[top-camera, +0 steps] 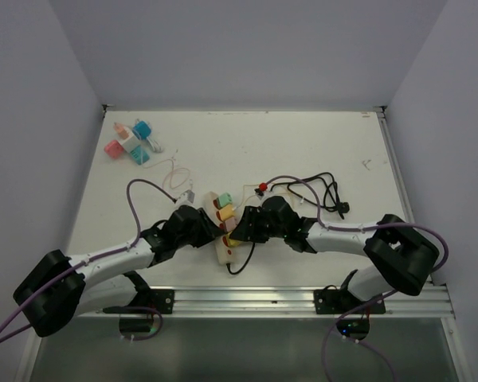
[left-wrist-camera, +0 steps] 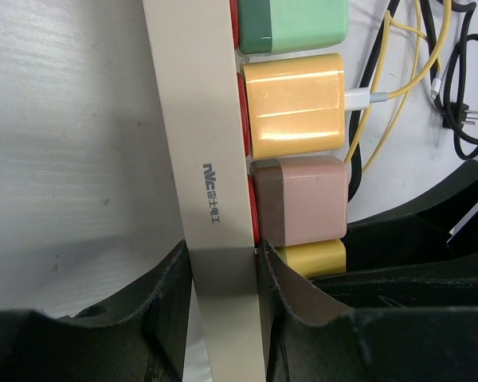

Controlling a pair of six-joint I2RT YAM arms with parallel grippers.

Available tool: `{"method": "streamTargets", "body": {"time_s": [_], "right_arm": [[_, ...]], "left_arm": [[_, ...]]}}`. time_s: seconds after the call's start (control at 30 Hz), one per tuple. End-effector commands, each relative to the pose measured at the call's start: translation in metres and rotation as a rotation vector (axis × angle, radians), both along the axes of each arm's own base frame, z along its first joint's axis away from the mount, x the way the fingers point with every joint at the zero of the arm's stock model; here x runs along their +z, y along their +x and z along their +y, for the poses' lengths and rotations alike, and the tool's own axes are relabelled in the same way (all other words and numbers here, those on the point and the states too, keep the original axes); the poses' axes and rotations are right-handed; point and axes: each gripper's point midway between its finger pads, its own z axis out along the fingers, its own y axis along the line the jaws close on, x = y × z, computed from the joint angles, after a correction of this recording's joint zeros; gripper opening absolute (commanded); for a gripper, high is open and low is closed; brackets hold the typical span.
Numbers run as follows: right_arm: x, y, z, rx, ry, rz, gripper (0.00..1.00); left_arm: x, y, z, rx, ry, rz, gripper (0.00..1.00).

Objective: Pull the plug off the socket

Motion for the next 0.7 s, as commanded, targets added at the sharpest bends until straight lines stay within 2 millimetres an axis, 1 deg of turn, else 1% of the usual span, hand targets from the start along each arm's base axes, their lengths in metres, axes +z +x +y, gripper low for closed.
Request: {"method": "streamTargets", "body": {"time_s": [0.0,0.07,0.2,0.27,0.3,0.33,0.37,0.4,0.43,0.5,0.53,0.63,0.67], "right_arm": [[0.025,0.01,0.021,0.025,0.098,-0.038,0.49],[0.024,0.007,0.023,0.034,0.106,-0.031,0.48],[0.022,0.005,0.023,0.042,0.11,-0.02,0.36],[0.019,0.004,0.02,0.034,0.102,-0.01,0.26],[0.016,0.004,0.017,0.021,0.094,-0.009,0.17],[0.018,0.005,0.015,0.018,0.095,-0.012,0.12],[0.017,0.005,0.012,0.012,0.096,-0.011,0.03],[0.015,0.007,0.007,0.001,0.092,-0.007,0.0],[0.02,0.008,0.005,-0.005,0.102,-0.016,0.0],[0.02,0.011,-0.002,-0.017,0.098,-0.015,0.0],[0.025,0.012,-0.005,-0.02,0.106,-0.027,0.0],[0.026,0.02,-0.016,-0.043,0.103,-0.037,0.0],[0.03,0.021,-0.019,-0.046,0.109,-0.044,0.0]], "left_arm": [[0.023,0.014,-0.009,0.007,-0.065,-0.103,0.0],[0.023,0.014,-0.008,0.015,-0.068,-0.103,0.0],[0.019,0.013,-0.003,0.036,-0.068,-0.099,0.0],[0.016,0.012,-0.002,0.045,-0.066,-0.091,0.0],[0.014,0.012,0.0,0.051,-0.06,-0.088,0.0],[0.013,0.012,0.002,0.057,-0.056,-0.088,0.0],[0.011,0.011,0.004,0.061,-0.052,-0.086,0.0],[0.008,0.01,0.007,0.066,-0.046,-0.084,0.0],[0.007,0.011,0.009,0.074,-0.042,-0.083,0.0],[0.0,0.008,0.014,0.081,-0.026,-0.073,0.0],[-0.002,0.008,0.017,0.091,-0.021,-0.07,0.0],[-0.011,0.003,0.025,0.109,-0.007,-0.049,0.0],[-0.014,0.002,0.027,0.116,-0.004,-0.046,0.0]]}}
